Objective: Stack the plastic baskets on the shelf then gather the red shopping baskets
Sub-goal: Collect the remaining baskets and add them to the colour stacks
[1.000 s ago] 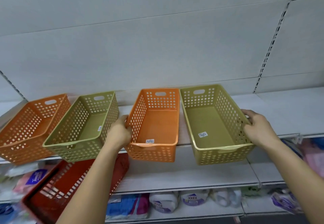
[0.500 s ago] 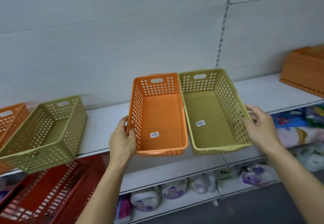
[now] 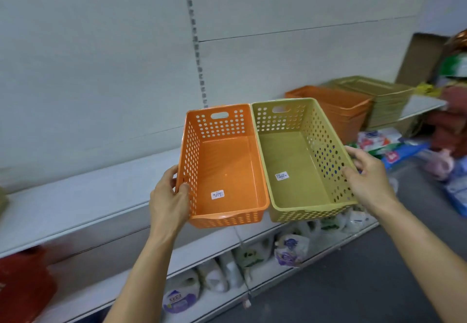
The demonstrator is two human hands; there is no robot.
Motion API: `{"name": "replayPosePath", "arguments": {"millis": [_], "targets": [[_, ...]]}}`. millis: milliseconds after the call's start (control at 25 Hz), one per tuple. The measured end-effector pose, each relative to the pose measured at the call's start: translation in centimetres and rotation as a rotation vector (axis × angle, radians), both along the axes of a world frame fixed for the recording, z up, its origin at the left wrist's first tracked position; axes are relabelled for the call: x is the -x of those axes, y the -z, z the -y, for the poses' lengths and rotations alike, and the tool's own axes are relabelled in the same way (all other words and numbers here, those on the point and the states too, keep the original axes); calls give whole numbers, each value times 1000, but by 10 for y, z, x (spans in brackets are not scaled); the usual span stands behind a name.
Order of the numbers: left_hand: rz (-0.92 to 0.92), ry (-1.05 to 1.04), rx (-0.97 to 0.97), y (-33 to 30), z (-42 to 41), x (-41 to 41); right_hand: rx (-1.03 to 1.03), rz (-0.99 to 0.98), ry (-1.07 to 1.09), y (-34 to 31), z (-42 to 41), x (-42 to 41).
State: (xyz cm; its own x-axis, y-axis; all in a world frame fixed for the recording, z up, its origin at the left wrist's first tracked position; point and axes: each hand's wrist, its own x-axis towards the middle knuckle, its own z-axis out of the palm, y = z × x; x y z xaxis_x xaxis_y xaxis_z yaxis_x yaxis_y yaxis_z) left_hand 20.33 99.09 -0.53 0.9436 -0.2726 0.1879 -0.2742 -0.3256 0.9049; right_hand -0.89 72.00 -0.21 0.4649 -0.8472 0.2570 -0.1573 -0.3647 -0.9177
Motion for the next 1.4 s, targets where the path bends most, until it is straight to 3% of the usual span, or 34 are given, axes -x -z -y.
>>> {"name": "replayPosePath", "arguments": {"millis": [240,480,920,1400], "targets": [[-22,72,71,-14,123,72,-25,39,89,-23,107,90],[28,95,90,-48,231,89,50,75,141,-51,204,118],[38,8,283,-92,429,44,86,120,24,-107,415,70],[32,-282,224,-91,569,34,9,202,-54,-122,590,7]]}}
